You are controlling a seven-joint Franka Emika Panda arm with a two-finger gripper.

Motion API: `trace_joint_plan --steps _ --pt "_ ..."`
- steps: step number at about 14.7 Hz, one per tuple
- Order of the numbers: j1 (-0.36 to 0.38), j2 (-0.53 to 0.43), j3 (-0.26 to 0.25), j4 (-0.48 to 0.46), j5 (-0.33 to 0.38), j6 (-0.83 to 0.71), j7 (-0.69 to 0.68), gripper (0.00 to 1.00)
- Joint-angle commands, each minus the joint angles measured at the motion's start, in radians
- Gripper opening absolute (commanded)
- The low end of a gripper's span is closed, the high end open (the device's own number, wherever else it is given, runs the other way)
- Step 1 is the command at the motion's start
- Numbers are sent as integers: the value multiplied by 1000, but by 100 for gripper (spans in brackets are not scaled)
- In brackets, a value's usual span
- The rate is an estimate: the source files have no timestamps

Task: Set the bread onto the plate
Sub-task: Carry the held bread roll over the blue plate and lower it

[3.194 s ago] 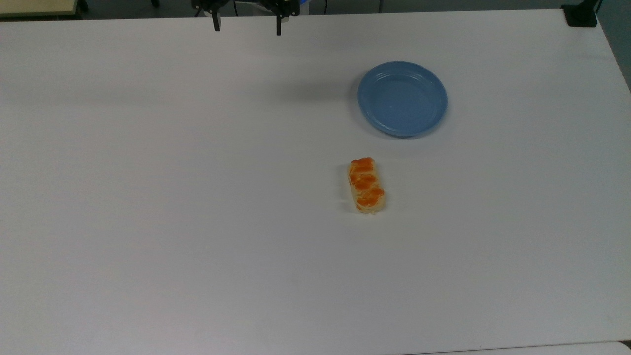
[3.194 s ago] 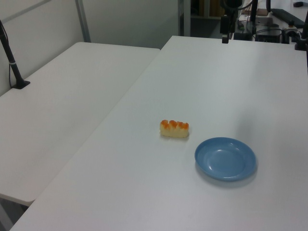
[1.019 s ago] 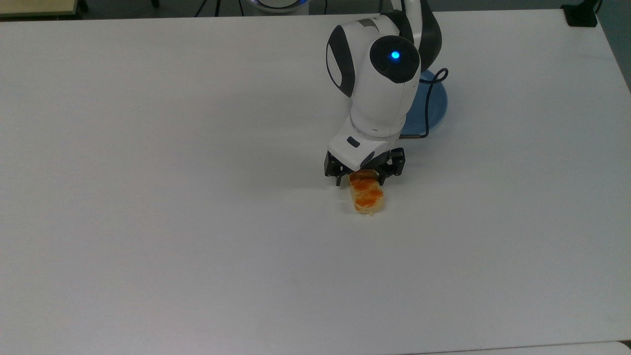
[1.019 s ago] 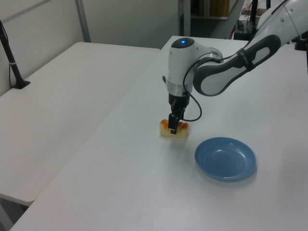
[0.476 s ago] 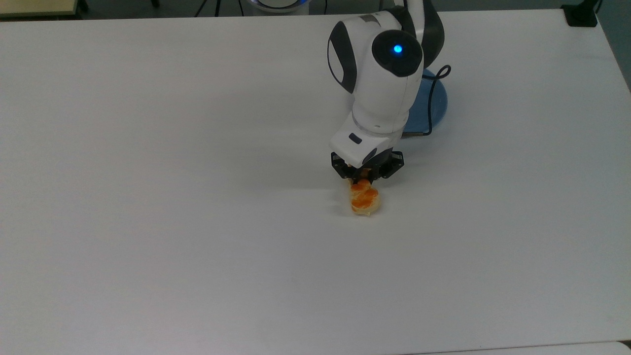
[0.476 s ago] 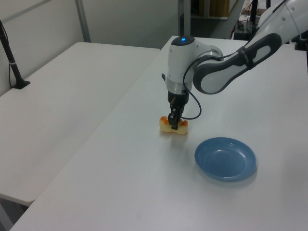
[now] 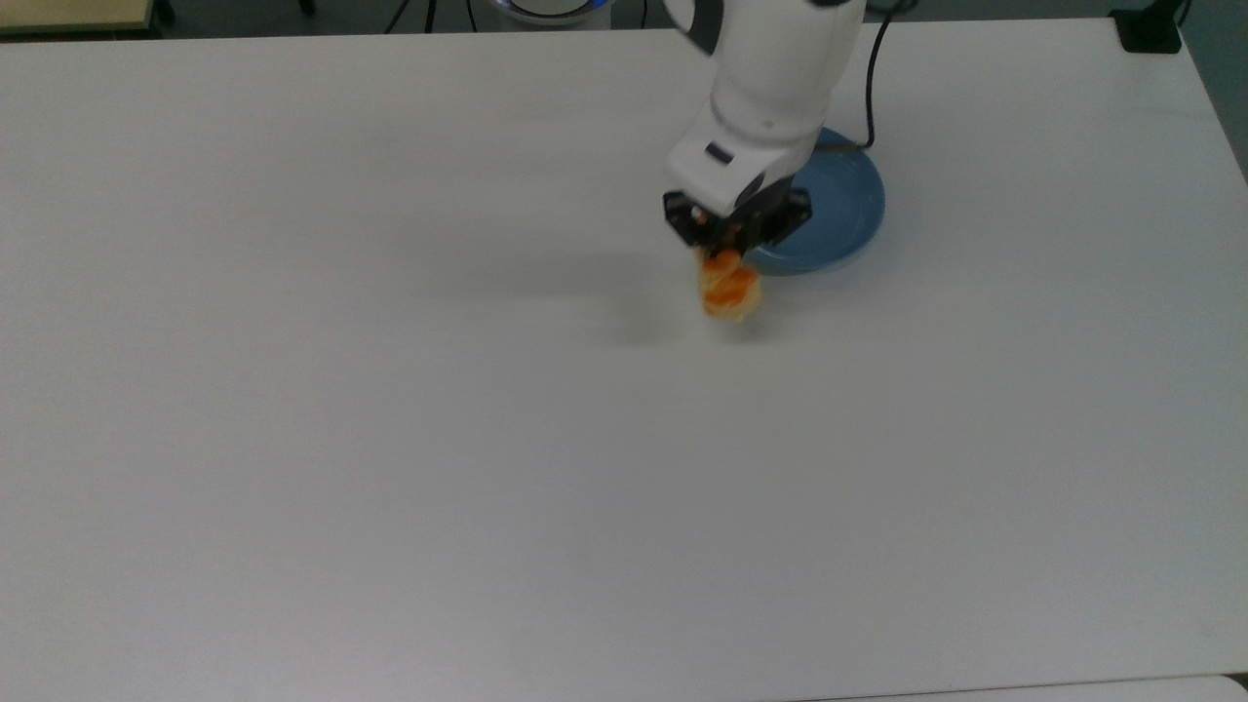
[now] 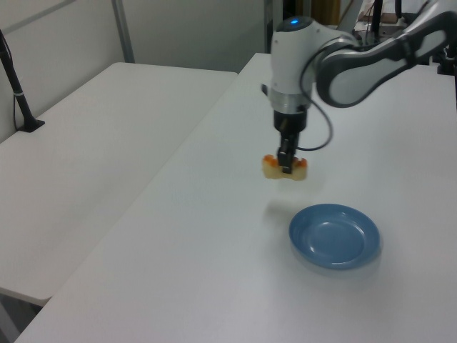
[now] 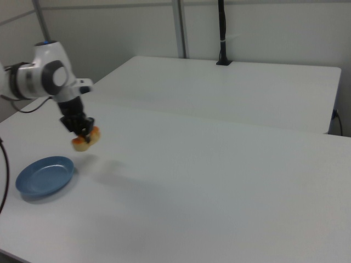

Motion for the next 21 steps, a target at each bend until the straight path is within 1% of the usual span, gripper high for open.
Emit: trace_joint_plan --steps 1,3,5,6,7,8,9,10,12,13,14,15,16,18,21 --pt "25 -148 82 -218 -19 11 21 19" --pt "80 -150 91 -261 -25 11 44 19" --pt "123 -142 93 -287 -76 22 101 20" --pt "140 -132 93 -292 -91 31 130 22" --pt "141 -126 91 -292 -96 34 135 27" --pt "141 -116 93 -291 -96 36 135 42" --pt "141 -107 93 -288 -97 37 137 54" --pt "141 -96 93 -285 -99 49 137 55" --pt "140 -92 91 -284 -102 68 137 65" --pt "138 -93 91 -283 -108 66 135 83" --pt "137 -96 91 -278 -114 60 132 87" --pt "129 -105 91 -260 -114 54 132 100" --pt "123 -109 91 -240 -114 36 132 100" --pt "102 -112 85 -162 -114 -31 126 100" --pt "34 -112 85 -50 -105 -121 106 100"
